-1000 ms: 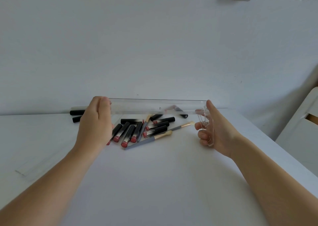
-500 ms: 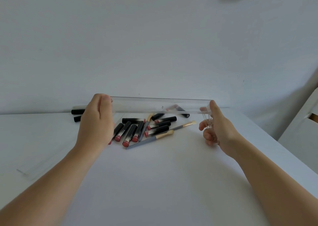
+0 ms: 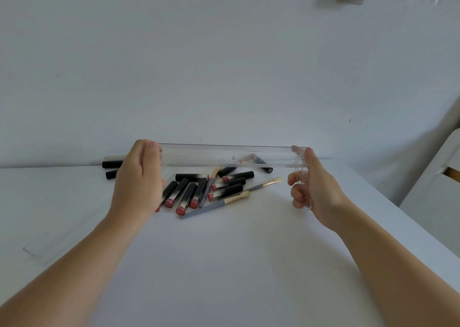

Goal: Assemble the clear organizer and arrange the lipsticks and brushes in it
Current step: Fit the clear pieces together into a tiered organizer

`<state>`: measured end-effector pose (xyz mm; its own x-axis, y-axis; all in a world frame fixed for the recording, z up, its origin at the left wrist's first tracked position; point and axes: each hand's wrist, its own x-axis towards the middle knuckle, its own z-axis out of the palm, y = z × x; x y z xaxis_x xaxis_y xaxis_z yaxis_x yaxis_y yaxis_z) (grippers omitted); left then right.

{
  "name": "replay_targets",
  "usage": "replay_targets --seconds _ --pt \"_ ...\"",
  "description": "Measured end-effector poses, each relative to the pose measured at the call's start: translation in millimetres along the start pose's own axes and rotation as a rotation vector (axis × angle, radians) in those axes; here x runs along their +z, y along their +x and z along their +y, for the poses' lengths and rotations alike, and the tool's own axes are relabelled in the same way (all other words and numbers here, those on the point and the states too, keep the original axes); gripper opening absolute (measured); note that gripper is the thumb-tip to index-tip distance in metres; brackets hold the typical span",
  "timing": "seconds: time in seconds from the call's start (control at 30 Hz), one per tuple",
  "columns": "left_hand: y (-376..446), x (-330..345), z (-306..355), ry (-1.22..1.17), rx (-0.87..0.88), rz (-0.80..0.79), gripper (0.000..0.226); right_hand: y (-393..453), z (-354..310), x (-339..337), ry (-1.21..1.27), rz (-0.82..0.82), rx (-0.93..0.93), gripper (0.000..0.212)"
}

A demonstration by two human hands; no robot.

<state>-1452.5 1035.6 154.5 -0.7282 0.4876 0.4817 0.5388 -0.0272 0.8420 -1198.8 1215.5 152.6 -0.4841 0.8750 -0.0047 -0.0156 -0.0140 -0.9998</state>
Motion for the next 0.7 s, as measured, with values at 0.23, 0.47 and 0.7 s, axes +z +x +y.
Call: replay_targets --seconds 0.23,0.47,0.7 --pt "-1.0 0.5 0.6 0.004 -0.038 -0.007 0.028 4.6 0.4 -4.3 -0.025 0.049 -0.038 0.031" --pt "-2.2 3.5 -1.0 -0.029 -0.09 -0.033 0.03 11.4 3.9 -9.4 -0.023 0.094 -0.059 0.038" --pt "-9.1 1.9 7.1 0.016 -0.152 -0.086 0.034 13.5 8.4 -14.0 -0.013 0.101 -0.061 0.042"
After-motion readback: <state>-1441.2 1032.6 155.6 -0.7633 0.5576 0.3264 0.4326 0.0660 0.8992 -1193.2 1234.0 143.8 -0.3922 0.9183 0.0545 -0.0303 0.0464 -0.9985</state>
